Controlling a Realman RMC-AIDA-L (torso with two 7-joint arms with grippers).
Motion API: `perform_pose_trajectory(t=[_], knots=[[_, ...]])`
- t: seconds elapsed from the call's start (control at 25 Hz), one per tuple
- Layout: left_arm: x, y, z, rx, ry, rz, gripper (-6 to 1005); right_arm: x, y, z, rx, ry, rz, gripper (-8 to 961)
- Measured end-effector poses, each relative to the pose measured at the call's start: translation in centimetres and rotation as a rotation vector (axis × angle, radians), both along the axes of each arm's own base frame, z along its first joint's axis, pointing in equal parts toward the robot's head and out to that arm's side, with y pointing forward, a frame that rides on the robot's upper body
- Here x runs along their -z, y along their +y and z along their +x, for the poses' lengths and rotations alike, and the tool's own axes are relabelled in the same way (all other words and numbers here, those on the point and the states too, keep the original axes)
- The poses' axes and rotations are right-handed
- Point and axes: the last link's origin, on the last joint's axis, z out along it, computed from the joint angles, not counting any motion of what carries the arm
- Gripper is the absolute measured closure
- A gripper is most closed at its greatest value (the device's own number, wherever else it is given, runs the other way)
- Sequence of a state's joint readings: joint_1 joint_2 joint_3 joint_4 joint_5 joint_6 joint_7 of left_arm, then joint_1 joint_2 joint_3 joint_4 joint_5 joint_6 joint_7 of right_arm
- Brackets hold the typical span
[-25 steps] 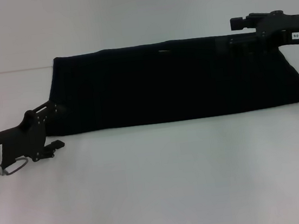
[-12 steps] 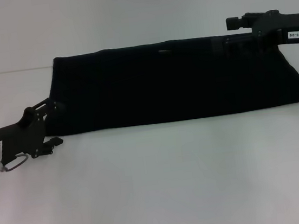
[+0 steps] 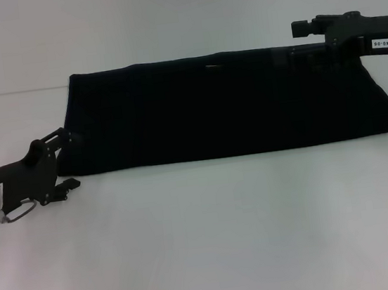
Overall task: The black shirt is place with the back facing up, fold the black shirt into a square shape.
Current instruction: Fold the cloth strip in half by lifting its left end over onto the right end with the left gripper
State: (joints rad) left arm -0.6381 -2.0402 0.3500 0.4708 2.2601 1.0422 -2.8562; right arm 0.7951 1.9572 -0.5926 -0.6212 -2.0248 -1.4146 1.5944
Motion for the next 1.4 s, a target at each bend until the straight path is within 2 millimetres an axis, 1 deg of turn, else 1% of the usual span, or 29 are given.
perform_pose_trajectory(t=[0.56, 1.4], knots=[[-0.15, 0.27, -0.27, -0.016, 0.016, 0.022, 50, -0.02, 0.17, -0.14, 0.0, 0.002, 0.007, 28], [0.43, 0.57, 0.22, -0.003, 0.011, 0.022, 50, -0.07, 0.37, -0.09, 0.009, -0.002, 0.019, 28]])
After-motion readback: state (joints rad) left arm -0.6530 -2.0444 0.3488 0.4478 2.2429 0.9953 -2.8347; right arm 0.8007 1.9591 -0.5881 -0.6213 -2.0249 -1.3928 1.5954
